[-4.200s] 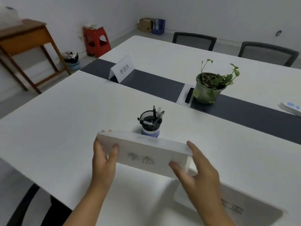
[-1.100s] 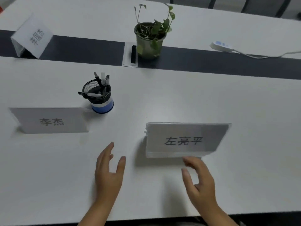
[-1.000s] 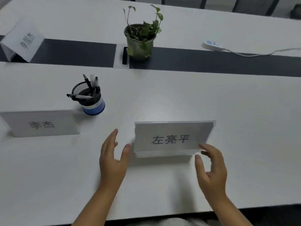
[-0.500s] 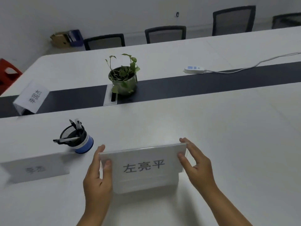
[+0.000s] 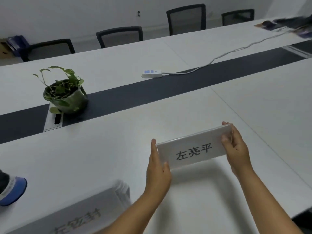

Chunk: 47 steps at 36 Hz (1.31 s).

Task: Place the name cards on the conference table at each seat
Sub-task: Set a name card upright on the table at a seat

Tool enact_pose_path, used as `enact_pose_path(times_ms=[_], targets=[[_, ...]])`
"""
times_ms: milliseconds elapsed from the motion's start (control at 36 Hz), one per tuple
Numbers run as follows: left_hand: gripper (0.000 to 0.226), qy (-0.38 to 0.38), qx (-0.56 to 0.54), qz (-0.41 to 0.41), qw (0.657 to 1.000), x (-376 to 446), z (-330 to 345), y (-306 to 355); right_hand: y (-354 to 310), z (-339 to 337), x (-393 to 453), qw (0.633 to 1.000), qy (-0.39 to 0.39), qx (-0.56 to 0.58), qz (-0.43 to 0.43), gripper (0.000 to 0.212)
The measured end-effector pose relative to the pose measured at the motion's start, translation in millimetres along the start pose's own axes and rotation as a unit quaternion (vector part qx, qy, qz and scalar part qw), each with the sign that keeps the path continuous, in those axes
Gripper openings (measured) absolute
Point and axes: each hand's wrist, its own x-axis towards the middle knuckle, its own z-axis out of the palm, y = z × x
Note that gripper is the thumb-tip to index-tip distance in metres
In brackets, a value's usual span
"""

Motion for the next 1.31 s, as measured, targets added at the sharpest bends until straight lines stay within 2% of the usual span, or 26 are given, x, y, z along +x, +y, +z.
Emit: enact_pose_path(times_ms=[167, 361, 528, 639, 694, 750, 778, 861, 944, 1111, 1194, 1306], targets=[[0.061, -0.012, 0.017, -0.071, 0.997, 18.3, 50.0, -32.1, 52.3, -17.2, 19.6, 0.997, -0.020, -0.036, 0.070, 0.040], [0.060, -0.019, 0.071, -0.074, 0.995, 37.9, 72.5, -44.1, 89.0, -24.4, 47.9, 0.993, -0.046, -0.014, 0.109, 0.039], [0.059, -0.009, 0.102, -0.063, 0.993, 63.0, 79.3, -45.7, 98.8, -19.8, 73.5, 0.993, -0.053, -0.033, 0.102, 0.045], [0.059, 0.018, 0.122, -0.118, 0.985, 66.9, 82.2, -58.5, 111.6, -15.4, 77.9, 0.991, -0.004, -0.064, 0.114, 0.050], [0.045, 0.037, 0.147, -0.119, 0.981, 65.2, 83.0, -64.4, 121.4, -14.9, 73.9, 0.986, 0.037, -0.112, 0.118, 0.044], [0.018, 0.042, 0.152, -0.098, 0.983, 64.2, 84.8, -65.9, 132.0, -15.1, 69.8, 0.977, 0.070, -0.170, 0.104, 0.034], [0.016, 0.043, 0.146, -0.094, 0.984, 65.3, 86.0, -66.1, 136.1, -15.1, 69.1, 0.974, 0.082, -0.187, 0.096, 0.030], [0.028, 0.053, 0.138, -0.094, 0.984, 70.3, 88.7, -70.1, 142.9, -12.9, 75.9, 0.969, 0.082, -0.222, 0.079, 0.025], [0.017, 0.043, 0.158, -0.079, 0.983, 75.9, 90.9, -75.5, 143.9, -9.8, 90.2, 0.969, 0.070, -0.226, 0.078, 0.028], [0.011, 0.030, 0.171, -0.049, 0.984, 94.3, 95.5, -75.9, 147.2, -1.5, 118.1, 0.952, 0.088, -0.289, 0.053, 0.028], [0.007, 0.058, 0.144, -0.059, 0.986, 105.6, 97.0, -75.1, 151.7, 1.9, 120.5, 0.945, 0.108, -0.306, 0.048, 0.030], [0.016, 0.107, 0.131, -0.052, 0.984, 117.5, 102.0, -77.2, 154.6, 1.9, 119.7, 0.946, 0.121, -0.299, 0.035, 0.031]])
